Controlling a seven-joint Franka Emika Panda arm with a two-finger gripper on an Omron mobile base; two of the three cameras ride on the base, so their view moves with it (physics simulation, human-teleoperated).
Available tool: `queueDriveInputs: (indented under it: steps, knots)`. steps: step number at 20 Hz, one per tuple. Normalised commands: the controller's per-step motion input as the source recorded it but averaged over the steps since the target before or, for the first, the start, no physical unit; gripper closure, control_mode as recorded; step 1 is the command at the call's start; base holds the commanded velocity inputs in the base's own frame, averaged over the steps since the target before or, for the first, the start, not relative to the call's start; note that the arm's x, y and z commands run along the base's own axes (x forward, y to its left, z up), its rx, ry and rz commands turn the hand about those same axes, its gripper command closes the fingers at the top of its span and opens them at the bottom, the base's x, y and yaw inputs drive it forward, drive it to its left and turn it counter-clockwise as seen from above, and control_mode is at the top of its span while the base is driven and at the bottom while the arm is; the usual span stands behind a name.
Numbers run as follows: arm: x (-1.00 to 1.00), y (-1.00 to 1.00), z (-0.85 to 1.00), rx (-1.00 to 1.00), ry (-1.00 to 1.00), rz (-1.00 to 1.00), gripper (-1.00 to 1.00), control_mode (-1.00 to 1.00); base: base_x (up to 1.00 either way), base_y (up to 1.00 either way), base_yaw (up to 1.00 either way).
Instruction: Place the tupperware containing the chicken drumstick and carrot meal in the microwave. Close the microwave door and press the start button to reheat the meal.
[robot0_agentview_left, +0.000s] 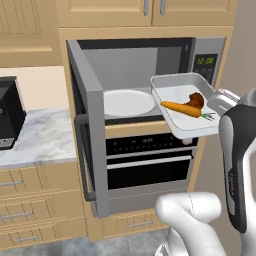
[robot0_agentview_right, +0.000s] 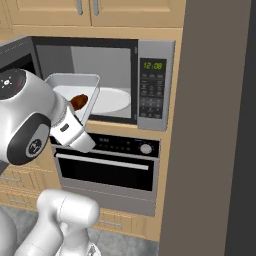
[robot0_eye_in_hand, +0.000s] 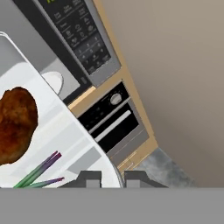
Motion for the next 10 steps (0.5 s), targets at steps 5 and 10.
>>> queueDriveInputs:
  steps: [5, 10]
  knots:
    - [0.0, 0.0, 0.0, 0.0, 0.0, 0.0, 1.0, -1.0, 0.0, 0.0, 0.0]
    - [0.02, 0.0, 0.0, 0.0, 0.0, 0.0, 1.0, -1.0, 0.0, 0.0, 0.0]
